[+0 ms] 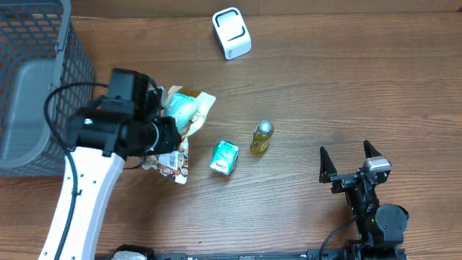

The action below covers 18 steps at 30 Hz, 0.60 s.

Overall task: Scan the item barcode
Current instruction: 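Carry the tissue pack in its paper bag to the table and release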

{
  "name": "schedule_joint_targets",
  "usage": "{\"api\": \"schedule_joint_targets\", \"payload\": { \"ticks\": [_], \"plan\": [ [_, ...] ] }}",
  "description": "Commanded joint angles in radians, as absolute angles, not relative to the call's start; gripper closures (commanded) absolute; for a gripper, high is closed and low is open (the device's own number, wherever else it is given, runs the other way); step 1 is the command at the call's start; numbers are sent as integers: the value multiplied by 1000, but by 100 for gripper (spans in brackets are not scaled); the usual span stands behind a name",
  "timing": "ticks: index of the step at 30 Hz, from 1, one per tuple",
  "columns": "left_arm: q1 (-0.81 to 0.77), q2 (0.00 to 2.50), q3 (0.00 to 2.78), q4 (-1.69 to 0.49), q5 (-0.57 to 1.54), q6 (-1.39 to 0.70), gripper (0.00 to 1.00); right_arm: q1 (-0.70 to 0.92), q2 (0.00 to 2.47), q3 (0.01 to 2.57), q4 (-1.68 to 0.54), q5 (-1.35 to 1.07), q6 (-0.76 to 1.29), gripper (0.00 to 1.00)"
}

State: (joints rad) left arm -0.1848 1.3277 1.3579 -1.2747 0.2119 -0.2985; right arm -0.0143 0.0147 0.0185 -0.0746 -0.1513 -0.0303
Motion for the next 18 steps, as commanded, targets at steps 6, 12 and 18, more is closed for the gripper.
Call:
{"api": "schedule_joint_targets", "payload": {
  "ticks": [6, 12, 18],
  "plan": [
    [-320, 1315, 1197, -1198, 9, -485, 96, -20, 3, 8, -70, -147, -35, 0],
    [-353, 1316, 1056, -1094, -6, -511, 96, -20, 3, 8, -70, -147, -35, 0],
    [-353, 1316, 967, -1055, -83, -525, 96, -20, 3, 8, -70, -147, -35, 0]
  ]
}}
